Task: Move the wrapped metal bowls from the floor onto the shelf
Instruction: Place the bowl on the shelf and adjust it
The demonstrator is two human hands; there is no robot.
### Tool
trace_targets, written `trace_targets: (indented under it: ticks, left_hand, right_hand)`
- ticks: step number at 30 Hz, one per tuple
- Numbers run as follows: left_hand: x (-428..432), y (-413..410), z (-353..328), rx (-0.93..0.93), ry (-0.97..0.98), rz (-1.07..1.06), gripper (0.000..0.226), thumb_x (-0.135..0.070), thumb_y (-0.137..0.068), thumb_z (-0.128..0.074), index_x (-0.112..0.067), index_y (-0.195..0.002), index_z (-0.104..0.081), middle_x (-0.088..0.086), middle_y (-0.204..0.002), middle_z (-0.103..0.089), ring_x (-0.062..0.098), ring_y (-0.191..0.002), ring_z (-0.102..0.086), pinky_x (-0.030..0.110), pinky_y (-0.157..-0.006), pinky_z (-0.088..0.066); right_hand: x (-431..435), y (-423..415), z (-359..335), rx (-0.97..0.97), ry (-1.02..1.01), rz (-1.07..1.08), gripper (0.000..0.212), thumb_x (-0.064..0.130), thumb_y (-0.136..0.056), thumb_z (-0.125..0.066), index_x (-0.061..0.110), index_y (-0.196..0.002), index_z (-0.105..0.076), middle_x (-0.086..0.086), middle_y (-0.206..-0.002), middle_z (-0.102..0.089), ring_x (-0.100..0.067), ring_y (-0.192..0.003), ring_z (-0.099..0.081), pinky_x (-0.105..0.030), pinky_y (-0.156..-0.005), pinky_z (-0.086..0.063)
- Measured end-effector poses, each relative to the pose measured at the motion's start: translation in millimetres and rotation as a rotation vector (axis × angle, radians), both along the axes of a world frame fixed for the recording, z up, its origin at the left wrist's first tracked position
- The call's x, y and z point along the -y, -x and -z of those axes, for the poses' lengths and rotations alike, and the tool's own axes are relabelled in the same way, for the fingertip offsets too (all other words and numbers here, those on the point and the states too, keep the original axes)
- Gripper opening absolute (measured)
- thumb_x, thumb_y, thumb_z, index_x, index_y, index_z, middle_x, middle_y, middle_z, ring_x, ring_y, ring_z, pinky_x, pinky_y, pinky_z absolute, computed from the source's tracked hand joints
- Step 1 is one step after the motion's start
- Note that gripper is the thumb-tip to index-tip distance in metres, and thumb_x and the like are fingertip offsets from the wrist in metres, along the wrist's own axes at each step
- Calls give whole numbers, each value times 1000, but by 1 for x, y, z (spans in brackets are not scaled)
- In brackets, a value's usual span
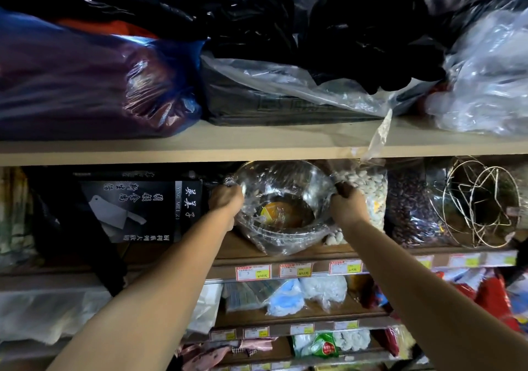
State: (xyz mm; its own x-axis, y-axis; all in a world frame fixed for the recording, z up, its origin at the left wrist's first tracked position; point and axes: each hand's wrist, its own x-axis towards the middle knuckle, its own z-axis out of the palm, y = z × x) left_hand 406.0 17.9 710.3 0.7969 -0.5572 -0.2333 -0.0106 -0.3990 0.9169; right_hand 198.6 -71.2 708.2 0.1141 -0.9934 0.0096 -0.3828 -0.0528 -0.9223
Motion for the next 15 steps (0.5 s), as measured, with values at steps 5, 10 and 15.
trace_targets:
  ticks: [5,10,15]
  left_hand:
    - [8,-6,4,-39,-9,0,31,-26,-94,-46,-1,-105,-62,22,-106,-67,33,-84,-66,40,-69,-57]
    - [4,-12,-7,-66,-103,119,28,-26,-89,-55,-6,-107,-64,19,-102,-69,30,-77,-66,34,-59,-53]
    - [-6,6,-49,451,-401,331,20,-20,-80,-62,-3,-90,-61,16,-91,-66,33,-61,-68,35,-42,-57]
  right_hand:
    - [-3,-6,5,-223,111,-45,64,-6,-84,-42,4,-147,-34,-20,-140,-50,-38,-124,-50,-47,-105,-44]
    - [-5,-6,-6,-347,96,-74,50,7,-91,-47,-3,-140,-39,-24,-131,-56,-38,-117,-55,-41,-99,-47]
    - [-20,2,-13,-535,302,-97,32,24,-92,-49,-1,-103,-65,-24,-112,-67,-40,-112,-57,-46,-101,-43]
